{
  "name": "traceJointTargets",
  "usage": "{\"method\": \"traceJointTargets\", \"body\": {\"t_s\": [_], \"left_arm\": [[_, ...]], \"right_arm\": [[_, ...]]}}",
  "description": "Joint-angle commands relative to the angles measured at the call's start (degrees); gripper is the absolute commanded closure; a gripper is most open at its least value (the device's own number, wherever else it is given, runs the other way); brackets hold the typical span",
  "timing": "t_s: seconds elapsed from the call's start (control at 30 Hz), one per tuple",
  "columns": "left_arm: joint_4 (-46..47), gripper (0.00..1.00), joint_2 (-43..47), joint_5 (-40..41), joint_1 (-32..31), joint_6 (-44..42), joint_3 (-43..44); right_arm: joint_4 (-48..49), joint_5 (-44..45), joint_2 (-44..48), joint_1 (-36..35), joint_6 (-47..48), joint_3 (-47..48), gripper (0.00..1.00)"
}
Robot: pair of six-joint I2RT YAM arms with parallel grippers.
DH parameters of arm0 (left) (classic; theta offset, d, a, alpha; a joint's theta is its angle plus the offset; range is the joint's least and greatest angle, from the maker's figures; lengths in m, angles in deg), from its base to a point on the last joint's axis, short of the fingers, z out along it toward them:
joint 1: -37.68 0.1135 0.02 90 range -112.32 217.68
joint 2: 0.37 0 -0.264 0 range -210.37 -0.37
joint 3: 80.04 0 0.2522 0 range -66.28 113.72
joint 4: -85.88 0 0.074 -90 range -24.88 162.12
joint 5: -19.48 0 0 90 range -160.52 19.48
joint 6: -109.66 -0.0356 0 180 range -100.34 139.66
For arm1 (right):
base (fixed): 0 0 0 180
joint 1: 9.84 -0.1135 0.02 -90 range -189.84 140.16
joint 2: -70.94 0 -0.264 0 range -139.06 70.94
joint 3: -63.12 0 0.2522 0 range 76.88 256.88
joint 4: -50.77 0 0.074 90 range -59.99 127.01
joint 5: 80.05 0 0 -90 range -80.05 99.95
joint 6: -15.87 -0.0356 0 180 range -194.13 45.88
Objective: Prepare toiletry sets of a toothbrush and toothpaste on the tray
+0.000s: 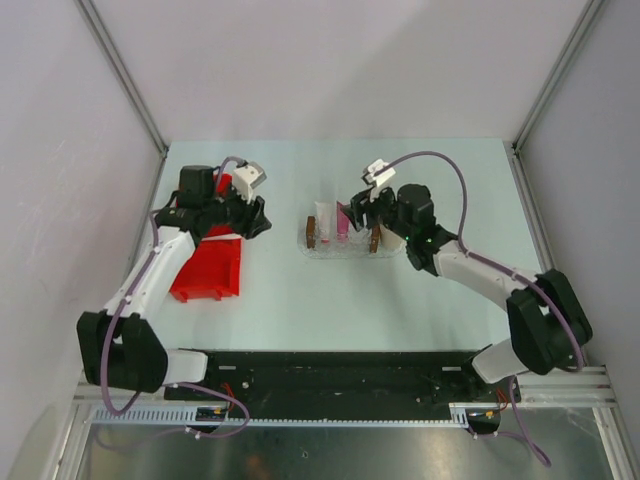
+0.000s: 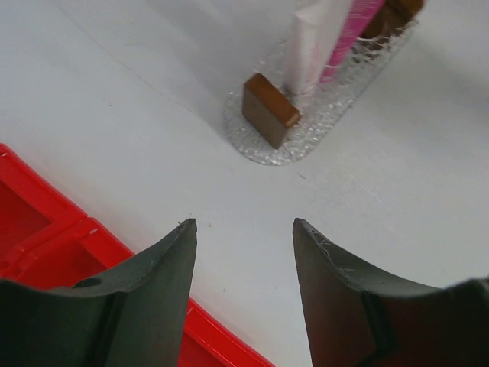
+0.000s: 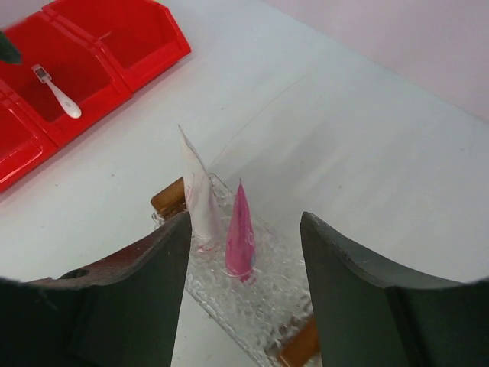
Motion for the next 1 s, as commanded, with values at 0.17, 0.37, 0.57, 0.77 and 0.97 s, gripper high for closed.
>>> {"method": "traceJointTargets", "body": {"t_s": [0.17,0.37,0.57,0.77,0.97], "left_arm": [[11.2,0.42,-4.9,6.6,-0.3,7.9,2.2],[13.7,0.42,-4.4,7.6,-0.3,9.7,0.7],[14.5,0.42,-2.0,8.0,-0.3,9.8,-1.4],[15.1,0.42,-1.7,8.5,-0.3,9.9,-2.1],[15.9,0.42,-4.2,7.5,-0.4,10.4,-1.0]], "right_arm": [[-12.0,3.4,11.6,3.7,6.7,0.5,0.36],[-20.0,6.1,13.4,5.7,13.1,0.3,0.35],[-23.5,8.8,13.1,6.7,19.7,0.0,0.35],[-24.2,10.7,12.0,7.0,20.8,-0.1,0.36],[-26.9,13.1,10.7,7.2,21.2,-0.1,0.36]]}}
